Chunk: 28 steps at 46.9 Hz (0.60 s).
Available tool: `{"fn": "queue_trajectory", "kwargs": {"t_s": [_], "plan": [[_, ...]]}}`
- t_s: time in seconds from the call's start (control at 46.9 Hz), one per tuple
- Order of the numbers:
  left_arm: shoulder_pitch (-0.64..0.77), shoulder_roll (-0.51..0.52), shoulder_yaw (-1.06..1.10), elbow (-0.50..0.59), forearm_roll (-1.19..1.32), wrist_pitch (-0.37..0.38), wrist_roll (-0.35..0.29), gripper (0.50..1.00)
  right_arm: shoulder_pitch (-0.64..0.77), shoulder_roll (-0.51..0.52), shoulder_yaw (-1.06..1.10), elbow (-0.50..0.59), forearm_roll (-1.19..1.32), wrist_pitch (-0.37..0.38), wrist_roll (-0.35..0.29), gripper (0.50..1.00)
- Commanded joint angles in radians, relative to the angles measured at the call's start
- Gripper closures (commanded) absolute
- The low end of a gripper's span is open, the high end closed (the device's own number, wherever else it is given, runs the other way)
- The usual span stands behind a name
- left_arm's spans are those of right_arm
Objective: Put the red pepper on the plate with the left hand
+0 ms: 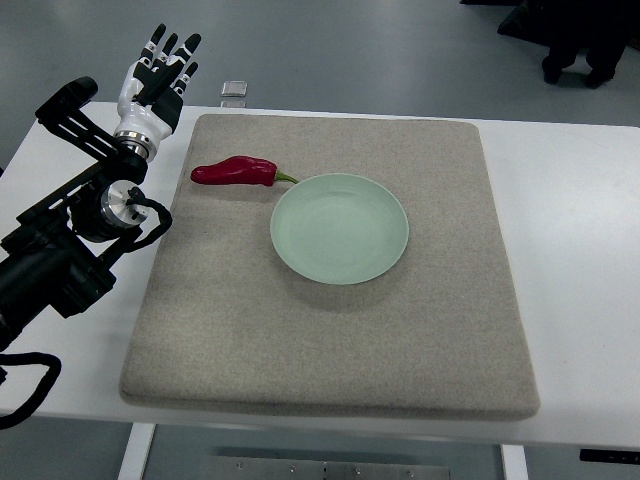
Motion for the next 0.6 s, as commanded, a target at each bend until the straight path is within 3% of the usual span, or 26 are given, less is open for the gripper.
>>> {"fn": "queue_trajectory", "kwargs": {"t_s": [0.0,0.299,0.576], "plan": [[-0.002,0.000,0.000,0.000,0.105,0.006,-0.001,0.519,0.001,0.000,0.000,-0.001,0.000,0.000,0.000,0.568],[-0.031,0.034,-0.009,-0.011,0.431,0.061,-0.007,0.506,-0.001,0.000,0.000,0.000,0.000,0.000,0.000,0.568],[-0.043,0.051,-0.003,-0.026,0.566,0.058,-0.064,0.501,0.001,0.000,0.000,0.000,0.000,0.000,0.000,0.568]]}}
